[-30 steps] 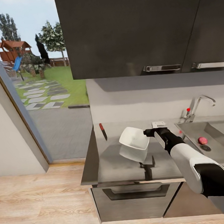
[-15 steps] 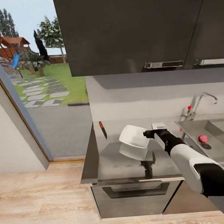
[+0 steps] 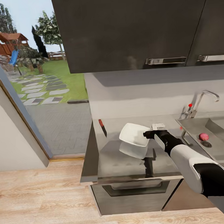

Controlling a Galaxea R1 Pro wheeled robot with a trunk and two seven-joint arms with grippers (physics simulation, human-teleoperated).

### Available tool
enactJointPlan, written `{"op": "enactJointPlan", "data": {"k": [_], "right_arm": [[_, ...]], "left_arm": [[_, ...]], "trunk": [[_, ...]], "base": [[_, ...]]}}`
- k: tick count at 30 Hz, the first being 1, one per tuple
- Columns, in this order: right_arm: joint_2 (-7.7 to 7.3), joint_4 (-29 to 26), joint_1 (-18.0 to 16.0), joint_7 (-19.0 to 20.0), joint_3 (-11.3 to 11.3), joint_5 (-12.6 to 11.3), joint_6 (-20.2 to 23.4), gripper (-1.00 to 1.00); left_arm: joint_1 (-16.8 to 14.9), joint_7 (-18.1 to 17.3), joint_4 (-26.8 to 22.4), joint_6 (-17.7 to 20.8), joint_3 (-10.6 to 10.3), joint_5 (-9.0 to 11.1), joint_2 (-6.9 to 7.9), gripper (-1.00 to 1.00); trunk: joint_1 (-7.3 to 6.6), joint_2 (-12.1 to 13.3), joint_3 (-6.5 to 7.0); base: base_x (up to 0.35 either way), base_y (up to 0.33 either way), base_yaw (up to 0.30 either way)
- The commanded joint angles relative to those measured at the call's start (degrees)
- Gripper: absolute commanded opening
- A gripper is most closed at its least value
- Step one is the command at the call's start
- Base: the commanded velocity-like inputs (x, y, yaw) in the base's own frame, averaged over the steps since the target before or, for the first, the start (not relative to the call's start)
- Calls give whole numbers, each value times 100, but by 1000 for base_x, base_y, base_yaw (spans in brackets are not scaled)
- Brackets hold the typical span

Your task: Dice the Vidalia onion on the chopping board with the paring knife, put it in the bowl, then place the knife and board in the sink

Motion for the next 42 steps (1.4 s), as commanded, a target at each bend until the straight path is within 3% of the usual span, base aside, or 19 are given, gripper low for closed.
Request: {"op": "enactJointPlan", "data": {"k": [1, 42], "right_arm": [[0, -5, -3, -14, 5, -4, 33, 100], [1, -1, 14, -14, 9, -4, -66, 100]], "left_arm": [[-3, -6, 0, -15, 3, 2, 0, 100], [-3, -6, 3, -15, 3, 2, 0, 100]], "trunk": [[3, -12, -21], [3, -12, -395]], "base": [[0, 0, 0], [0, 0, 0]]}}
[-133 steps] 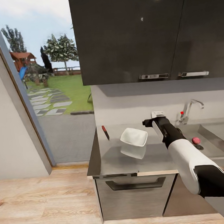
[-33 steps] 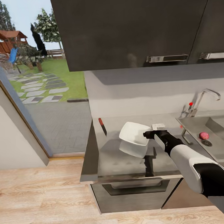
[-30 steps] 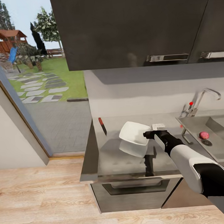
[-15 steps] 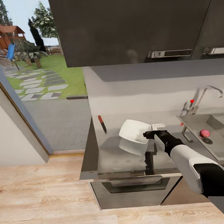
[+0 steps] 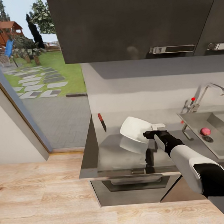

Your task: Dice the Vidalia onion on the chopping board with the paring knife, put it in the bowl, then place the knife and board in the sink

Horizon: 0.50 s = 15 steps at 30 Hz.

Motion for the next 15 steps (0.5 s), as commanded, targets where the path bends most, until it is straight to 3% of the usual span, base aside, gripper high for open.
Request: {"op": "enactJointPlan", "data": {"k": [1, 5, 6, 15], "right_arm": [[2, -10, -2, -14, 2, -4, 1, 100], [6, -10, 4, -18, 2, -2, -152, 100], [7, -10, 5, -19, 2, -3, -164, -100], [6, -10, 7, -16, 2, -4, -210, -100]], "left_arm": [[-3, -6, 0, -16, 3, 2, 0, 100], [-3, -6, -1, -16, 3, 2, 0, 100], [-3, -6, -1, -16, 3, 2, 0, 100], [-3, -6, -2, -16, 3, 2, 0, 100]], "trunk": [[3, -11, -17], [3, -11, -28], [3, -11, -29], [3, -11, -32]], "base": [[0, 0, 0], [0, 0, 0], [0, 0, 0], [0, 0, 0]]}}
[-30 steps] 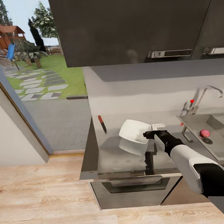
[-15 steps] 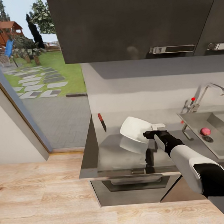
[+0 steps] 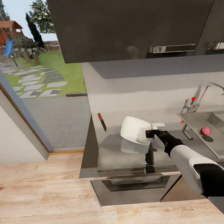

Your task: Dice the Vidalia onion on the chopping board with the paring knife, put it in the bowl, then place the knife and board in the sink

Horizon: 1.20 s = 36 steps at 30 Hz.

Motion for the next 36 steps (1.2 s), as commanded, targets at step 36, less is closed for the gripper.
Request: {"op": "enactJointPlan", "data": {"k": [36], "right_arm": [[-13, -68, 1, -94, 10, -8, 82, -100]], "left_arm": [[-3, -6, 405, -701, 1, 2, 0, 100]], "trunk": [[3, -9, 179]], "base": [[-17, 2, 0]]}}
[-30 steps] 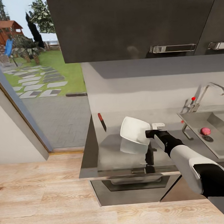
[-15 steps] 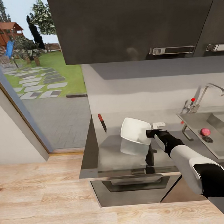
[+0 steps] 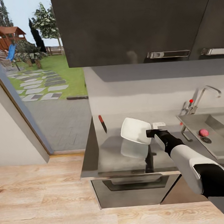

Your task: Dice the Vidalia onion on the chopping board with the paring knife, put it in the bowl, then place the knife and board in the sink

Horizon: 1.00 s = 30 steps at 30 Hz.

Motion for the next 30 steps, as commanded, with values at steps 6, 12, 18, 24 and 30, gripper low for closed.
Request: {"op": "enactJointPlan", "data": {"k": [6, 12, 18, 24, 30], "right_arm": [[0, -7, -3, -12, 5, 5, 35, -100], [0, -6, -3, -12, 5, 5, 35, -100], [0, -1, -3, -12, 5, 5, 35, -100], [0, 2, -3, -12, 5, 5, 35, -100], [0, 6, -3, -12, 9, 5, 35, -100]], "left_arm": [[-2, -6, 1, -16, -1, 2, 0, 100], [-2, -6, 1, -16, 5, 2, 0, 100], [-2, -6, 1, -16, 5, 3, 0, 100], [-2, -6, 1, -16, 3, 2, 0, 100], [-2, -6, 1, -16, -3, 2, 0, 100]], "trunk": [[1, -11, 44], [1, -11, 99], [1, -11, 153], [1, -11, 208], [1, -11, 262]], "base": [[-248, 133, 0], [-191, 211, 0], [-30, 271, 0], [-1, 157, 0], [0, 17, 0]]}}
